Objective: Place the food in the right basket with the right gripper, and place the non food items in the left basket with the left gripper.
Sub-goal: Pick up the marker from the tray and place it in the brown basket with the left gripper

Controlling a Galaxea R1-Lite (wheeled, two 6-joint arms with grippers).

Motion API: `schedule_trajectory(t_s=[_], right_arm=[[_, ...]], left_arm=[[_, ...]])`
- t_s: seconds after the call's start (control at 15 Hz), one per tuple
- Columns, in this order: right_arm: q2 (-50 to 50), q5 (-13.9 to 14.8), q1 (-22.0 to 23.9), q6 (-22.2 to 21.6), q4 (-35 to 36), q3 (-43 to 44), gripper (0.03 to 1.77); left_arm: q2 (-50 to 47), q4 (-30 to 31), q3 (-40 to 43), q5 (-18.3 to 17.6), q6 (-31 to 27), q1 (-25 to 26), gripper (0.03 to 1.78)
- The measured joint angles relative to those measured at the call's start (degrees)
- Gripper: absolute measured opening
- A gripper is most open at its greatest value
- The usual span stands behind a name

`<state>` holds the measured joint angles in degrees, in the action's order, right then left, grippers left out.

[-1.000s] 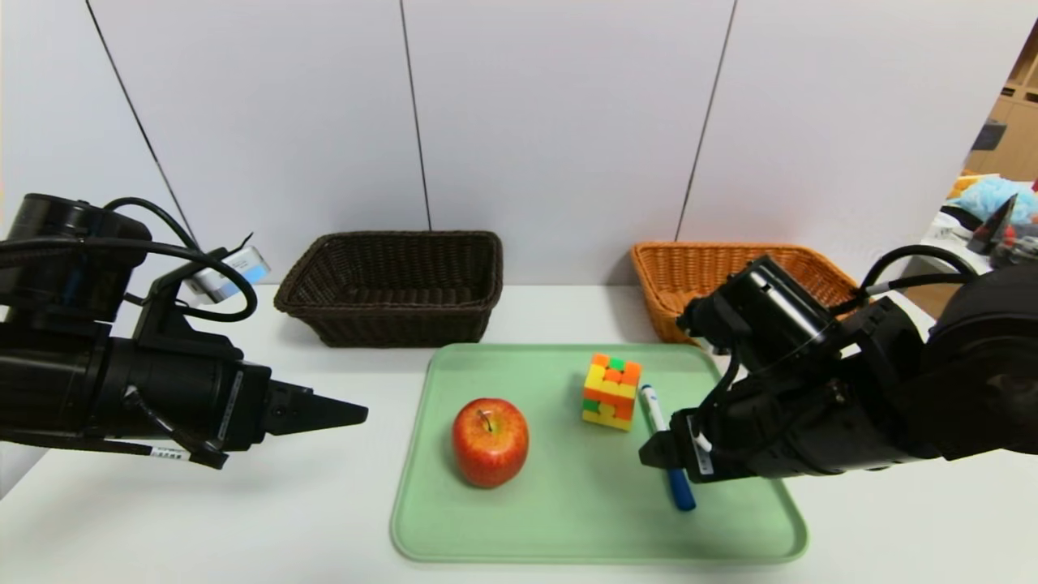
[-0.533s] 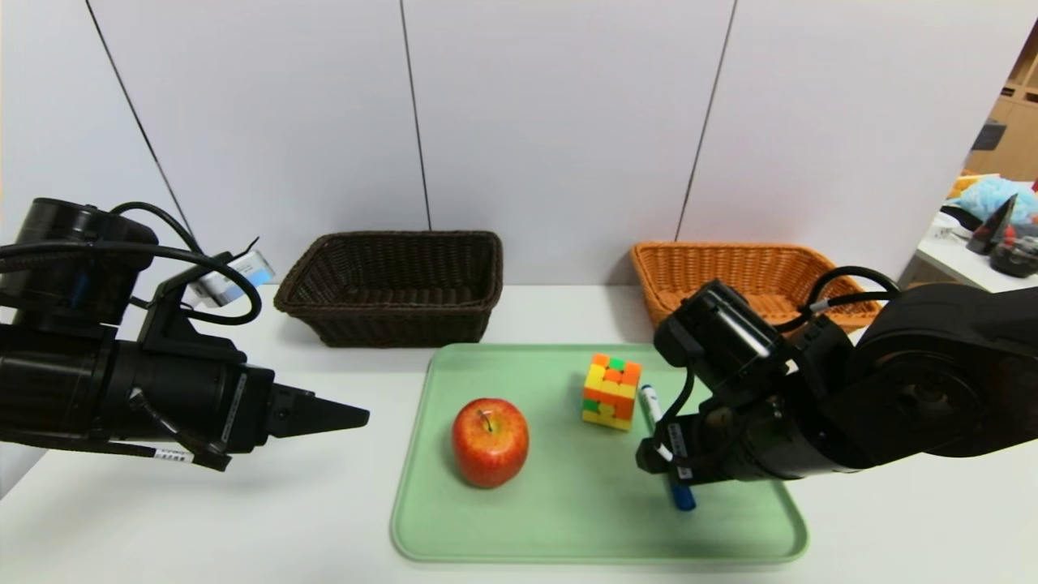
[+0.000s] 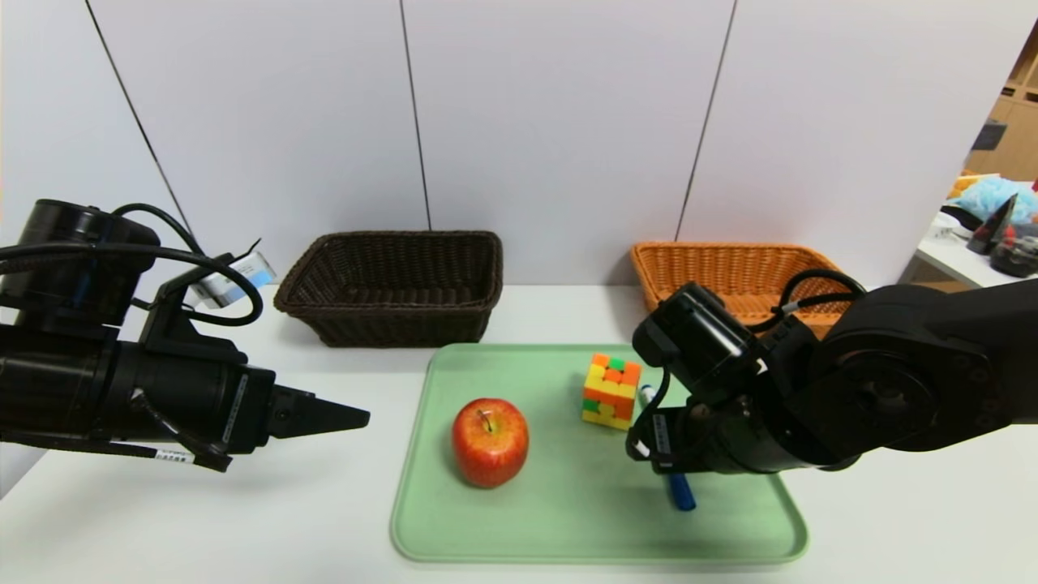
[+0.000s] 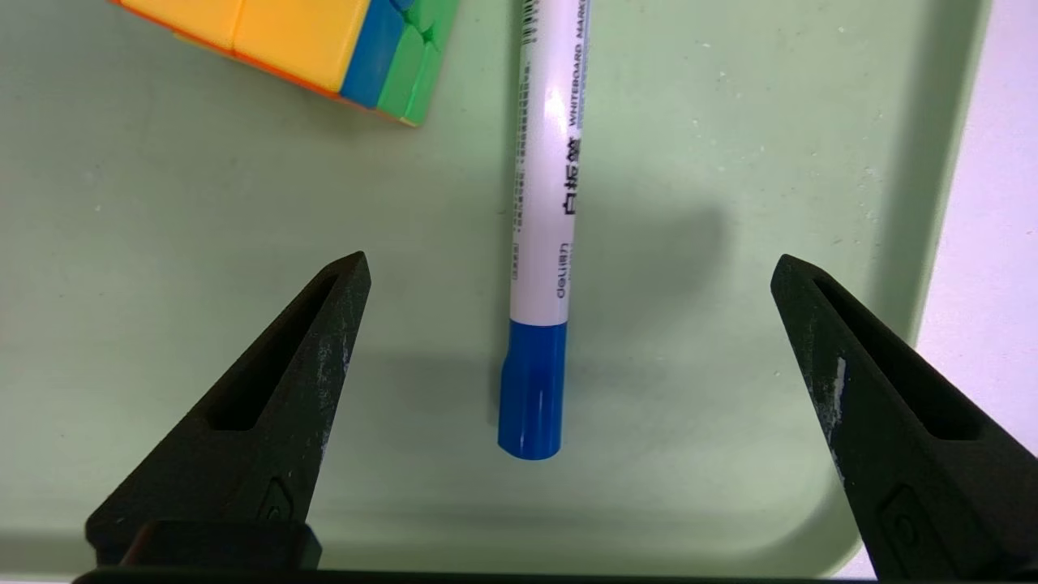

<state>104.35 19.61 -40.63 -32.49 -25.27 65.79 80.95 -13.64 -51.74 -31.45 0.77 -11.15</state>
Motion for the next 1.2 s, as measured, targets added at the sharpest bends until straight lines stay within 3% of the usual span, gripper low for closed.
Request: schedule_trajectory(t_s=[0.4, 1.2], right_arm=[[1.5, 0.3, 0.0, -2.2, 1.5, 0.3, 1.71], [3.0, -0.2, 0.0, -2.1, 1.1, 0.1, 1.71]], left_arm=[[0.3, 0.0, 0.0, 0.0, -0.1, -0.1, 1.69], [0.7, 0.1, 0.0, 0.1, 0.1, -0.5, 1.69]])
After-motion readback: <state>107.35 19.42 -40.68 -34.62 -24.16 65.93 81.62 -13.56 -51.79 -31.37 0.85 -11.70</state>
